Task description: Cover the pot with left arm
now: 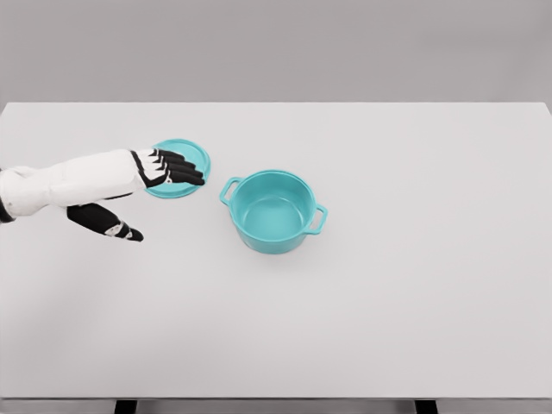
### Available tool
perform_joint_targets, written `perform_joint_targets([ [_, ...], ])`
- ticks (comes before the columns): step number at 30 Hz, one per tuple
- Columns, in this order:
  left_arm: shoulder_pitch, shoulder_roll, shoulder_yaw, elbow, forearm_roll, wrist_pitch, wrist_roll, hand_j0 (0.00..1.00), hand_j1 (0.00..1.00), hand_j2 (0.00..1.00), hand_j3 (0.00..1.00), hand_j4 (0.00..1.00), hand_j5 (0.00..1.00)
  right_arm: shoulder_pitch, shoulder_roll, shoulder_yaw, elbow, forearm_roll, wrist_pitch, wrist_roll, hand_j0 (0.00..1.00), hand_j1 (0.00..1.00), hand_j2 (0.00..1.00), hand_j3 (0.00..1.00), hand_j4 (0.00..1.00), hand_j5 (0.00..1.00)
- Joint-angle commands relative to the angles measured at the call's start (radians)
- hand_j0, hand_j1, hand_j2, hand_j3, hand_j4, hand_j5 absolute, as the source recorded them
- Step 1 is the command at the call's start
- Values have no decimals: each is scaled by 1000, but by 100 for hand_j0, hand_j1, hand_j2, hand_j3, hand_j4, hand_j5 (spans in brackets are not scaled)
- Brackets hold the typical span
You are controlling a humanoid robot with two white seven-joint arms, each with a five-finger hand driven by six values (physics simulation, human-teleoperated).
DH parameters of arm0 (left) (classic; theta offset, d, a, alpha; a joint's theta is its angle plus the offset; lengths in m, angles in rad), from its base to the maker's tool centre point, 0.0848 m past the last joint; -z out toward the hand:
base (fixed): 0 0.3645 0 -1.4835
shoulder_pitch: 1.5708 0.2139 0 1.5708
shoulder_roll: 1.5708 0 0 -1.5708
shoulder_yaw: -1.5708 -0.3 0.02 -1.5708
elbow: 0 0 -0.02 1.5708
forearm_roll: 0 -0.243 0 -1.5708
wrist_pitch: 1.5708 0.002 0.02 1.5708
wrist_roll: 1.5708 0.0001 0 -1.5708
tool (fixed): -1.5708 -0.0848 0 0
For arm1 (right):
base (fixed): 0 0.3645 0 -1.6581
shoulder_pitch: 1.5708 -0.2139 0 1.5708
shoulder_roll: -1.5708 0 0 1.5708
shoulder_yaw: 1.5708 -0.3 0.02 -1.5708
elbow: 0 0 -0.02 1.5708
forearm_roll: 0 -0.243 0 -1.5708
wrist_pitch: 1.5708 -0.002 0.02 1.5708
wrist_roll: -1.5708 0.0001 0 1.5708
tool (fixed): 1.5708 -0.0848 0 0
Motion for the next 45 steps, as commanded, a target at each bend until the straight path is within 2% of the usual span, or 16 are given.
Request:
perform_joint_targets([
  [1,-2,-6,-7,-28,-7,-6,0,100,100,100,100,100,100,2,0,0,0,0,-1,0,100,100,100,100,100,100],
  [8,6,-19,-9,-11,14,-6,0,100,100,100,100,100,100,2,0,-3,0,0,-1,0,100,100,100,100,100,100],
  [10,6,-91,13,-8,29,-6,0,100,100,100,100,100,100,0,0,-2,0,0,-1,0,100,100,100,100,100,100],
  [11,20,-100,86,-2,89,20,0,100,100,100,100,100,100,0,0,-2,0,0,-1,0,100,100,100,100,100,100],
  [12,31,-91,91,25,271,187,12,100,100,100,100,100,100,2,0,-2,0,0,-1,0,100,100,100,100,100,100],
  [13,20,-102,85,169,328,213,16,100,100,100,100,100,100,0,0,-2,0,0,-1,0,100,100,100,100,100,100],
  [15,-84,-122,-36,340,330,199,39,100,100,100,100,100,100,2,0,-2,0,0,-1,0,100,100,100,100,100,100],
  [16,-106,-164,-44,398,327,201,41,100,100,100,100,100,100,2,0,-2,0,0,-1,0,100,100,100,100,100,100],
  [17,-113,-180,-61,412,336,216,41,100,100,100,100,100,100,0,0,-2,0,0,-1,0,100,100,100,100,100,100],
  [19,-173,-201,-173,510,359,261,41,100,100,100,100,100,100,0,0,-2,0,0,-1,0,100,100,100,100,100,100],
  [23,-187,-207,-205,512,348,321,45,100,100,100,100,100,100,0,0,-3,0,0,-1,0,100,100,100,100,100,100],
  [25,-233,-226,-228,567,352,347,51,78,78,78,78,78,78,0,0,-2,0,0,-1,0,100,100,100,100,100,100],
  [29,-262,-270,-236,671,309,347,53,80,80,80,80,80,80,2,0,-3,0,0,-1,0,100,100,100,100,100,100],
  [39,-288,-326,-236,743,209,339,56,83,83,83,83,83,83,0,0,-3,0,0,-1,0,100,100,100,100,100,100],
  [42,-311,-336,-236,817,161,336,58,83,83,83,83,83,83,2,0,-3,0,0,-1,0,100,100,100,100,100,100],
  [45,-324,-339,-236,831,157,334,65,83,83,83,83,83,83,0,0,-2,0,0,-1,0,100,100,100,100,100,100],
])
